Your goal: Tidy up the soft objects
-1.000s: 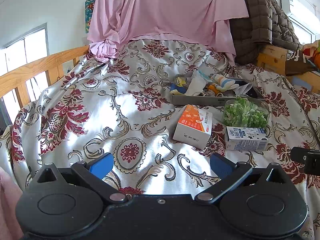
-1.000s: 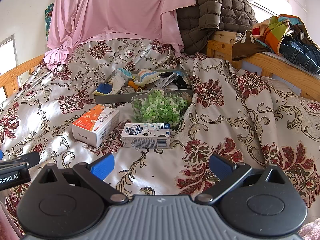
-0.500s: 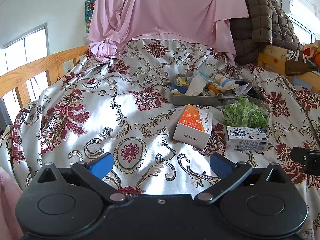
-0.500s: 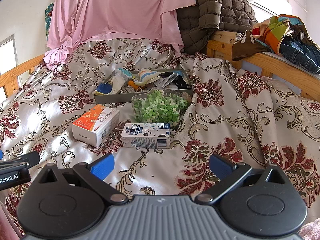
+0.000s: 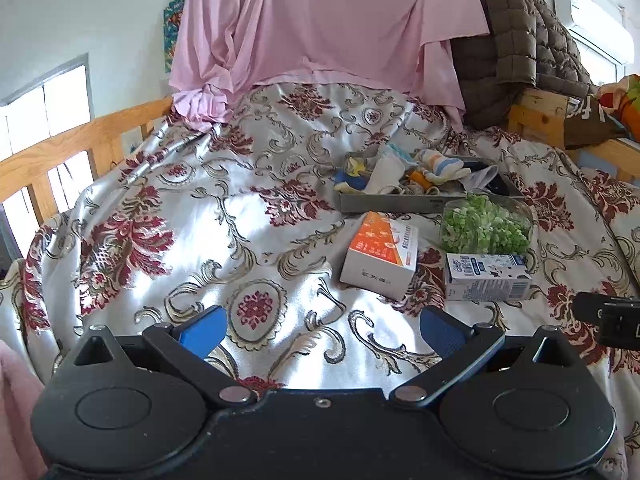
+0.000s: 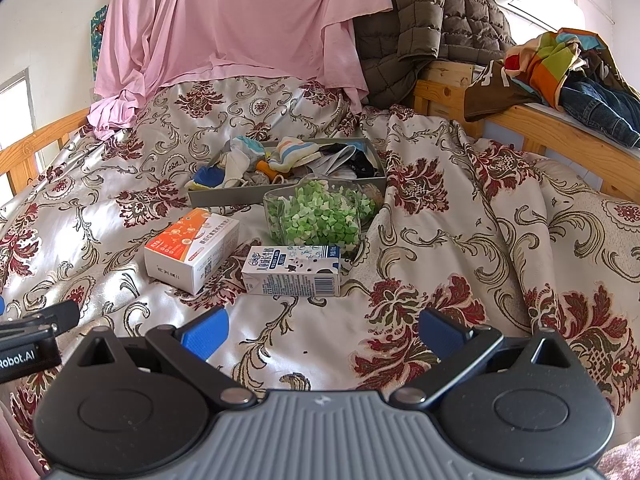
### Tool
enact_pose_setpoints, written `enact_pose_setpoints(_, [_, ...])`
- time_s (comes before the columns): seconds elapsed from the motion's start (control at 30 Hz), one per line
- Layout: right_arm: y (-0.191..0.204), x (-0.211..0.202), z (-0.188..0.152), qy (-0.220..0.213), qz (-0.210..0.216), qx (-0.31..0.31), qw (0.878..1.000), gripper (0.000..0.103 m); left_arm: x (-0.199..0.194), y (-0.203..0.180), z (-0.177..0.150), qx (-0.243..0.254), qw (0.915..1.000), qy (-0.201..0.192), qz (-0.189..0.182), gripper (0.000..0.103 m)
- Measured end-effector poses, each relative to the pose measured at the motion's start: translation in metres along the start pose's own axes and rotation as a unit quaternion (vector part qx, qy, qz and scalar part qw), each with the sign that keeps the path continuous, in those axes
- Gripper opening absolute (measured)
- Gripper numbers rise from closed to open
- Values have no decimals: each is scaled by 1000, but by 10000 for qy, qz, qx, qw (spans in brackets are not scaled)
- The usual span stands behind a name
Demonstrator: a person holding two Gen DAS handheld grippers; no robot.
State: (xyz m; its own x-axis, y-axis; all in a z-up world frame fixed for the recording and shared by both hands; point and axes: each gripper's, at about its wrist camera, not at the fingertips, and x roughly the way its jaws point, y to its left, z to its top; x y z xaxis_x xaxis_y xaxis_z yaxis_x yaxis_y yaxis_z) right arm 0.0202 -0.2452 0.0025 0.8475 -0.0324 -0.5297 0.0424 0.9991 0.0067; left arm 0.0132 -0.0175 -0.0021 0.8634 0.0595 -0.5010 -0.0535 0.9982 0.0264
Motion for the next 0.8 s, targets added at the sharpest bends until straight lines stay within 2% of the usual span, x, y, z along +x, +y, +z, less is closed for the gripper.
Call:
enact_pose_setpoints(0.23, [0, 0, 0, 0, 3, 0, 10000, 103, 2, 4, 2, -204, 9998, 49, 21, 102])
enact_pose_setpoints(0.8, [0, 0, 0, 8, 1, -1, 10000, 103, 3, 2, 2, -194, 9997, 112, -63, 102])
